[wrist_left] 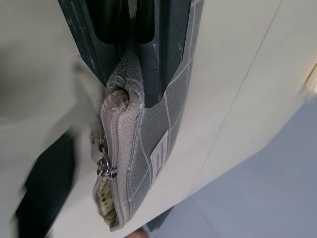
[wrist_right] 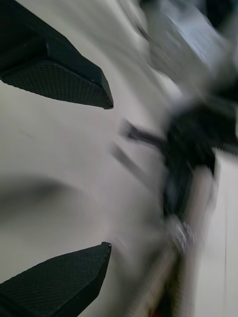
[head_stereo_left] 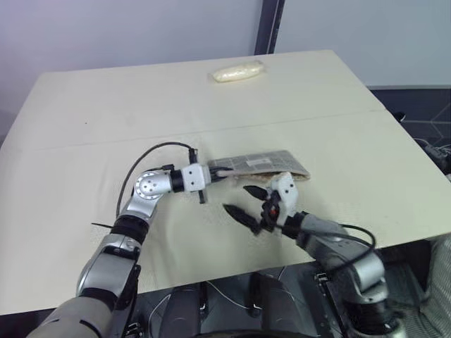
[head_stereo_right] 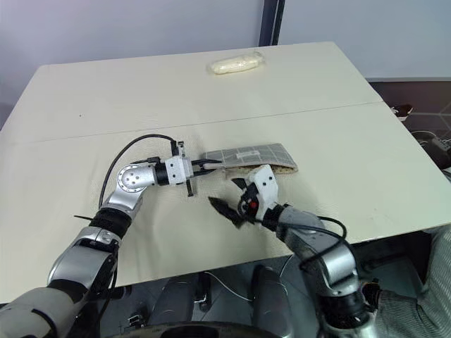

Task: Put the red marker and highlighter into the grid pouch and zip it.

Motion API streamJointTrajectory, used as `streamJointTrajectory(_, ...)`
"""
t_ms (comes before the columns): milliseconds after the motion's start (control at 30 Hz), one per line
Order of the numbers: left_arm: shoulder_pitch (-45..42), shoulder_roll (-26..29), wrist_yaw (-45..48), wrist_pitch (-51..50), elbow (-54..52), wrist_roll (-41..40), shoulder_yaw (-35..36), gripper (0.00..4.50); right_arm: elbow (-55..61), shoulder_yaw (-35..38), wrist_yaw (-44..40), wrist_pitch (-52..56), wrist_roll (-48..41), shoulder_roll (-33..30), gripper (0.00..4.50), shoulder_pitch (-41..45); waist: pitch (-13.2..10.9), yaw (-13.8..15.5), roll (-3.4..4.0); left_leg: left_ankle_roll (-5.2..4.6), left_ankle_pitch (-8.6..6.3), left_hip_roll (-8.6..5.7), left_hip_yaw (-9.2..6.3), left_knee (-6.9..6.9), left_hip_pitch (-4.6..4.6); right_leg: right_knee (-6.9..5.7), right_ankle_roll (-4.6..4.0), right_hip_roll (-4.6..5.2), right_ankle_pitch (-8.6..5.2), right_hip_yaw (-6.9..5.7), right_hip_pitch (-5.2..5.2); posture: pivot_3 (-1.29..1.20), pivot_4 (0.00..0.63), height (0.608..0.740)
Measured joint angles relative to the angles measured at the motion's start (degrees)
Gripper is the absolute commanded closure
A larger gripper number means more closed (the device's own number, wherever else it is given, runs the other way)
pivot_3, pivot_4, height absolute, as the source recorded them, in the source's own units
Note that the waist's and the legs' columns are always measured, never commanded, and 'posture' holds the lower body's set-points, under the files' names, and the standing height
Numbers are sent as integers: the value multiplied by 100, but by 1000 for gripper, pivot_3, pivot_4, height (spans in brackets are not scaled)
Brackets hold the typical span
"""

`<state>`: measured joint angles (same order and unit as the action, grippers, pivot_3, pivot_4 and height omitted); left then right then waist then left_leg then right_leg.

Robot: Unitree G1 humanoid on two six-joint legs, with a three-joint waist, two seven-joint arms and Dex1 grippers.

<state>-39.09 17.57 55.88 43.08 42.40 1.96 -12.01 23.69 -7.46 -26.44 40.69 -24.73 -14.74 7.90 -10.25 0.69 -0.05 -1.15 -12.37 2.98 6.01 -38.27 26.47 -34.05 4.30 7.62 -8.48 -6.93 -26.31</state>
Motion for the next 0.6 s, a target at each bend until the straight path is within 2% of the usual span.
streamJointTrajectory(133,-120,61,-159,112,16,228,-75,4500,-353,160,157,-61,30,152,34,412,0,0,0,-1,1,-3,-2,1,2,-6,0,0,0,1,-2,0,150,740)
streamJointTrajectory(167,-190,89,-229,128,19,276,-75,4500,-445,212,155,-66,-5,239,264,513,0,1,0,-1,1,-4,-2,2,2,-7,0,-1,0,0,-1,0,150,740)
streamJointTrajectory(233,-265,154,-366,174,30,369,-73,4500,-608,323,118,-90,-188,464,829,684,0,-7,0,-1,1,-4,-3,6,1,-11,0,-2,1,0,-2,0,150,740)
streamJointTrajectory(467,-358,260,-623,290,169,496,-72,4500,-828,417,71,-105,-316,648,4385,909,0,-10,1,0,0,-7,-7,11,3,-17,-1,-6,2,-1,-2,0,150,740)
streamJointTrajectory(600,-366,300,-900,477,218,700,-80,4500,-801,437,6,-106,-342,489,4448,829,0,-1,1,0,0,-10,-8,11,3,-15,-1,-4,2,0,1,0,150,740)
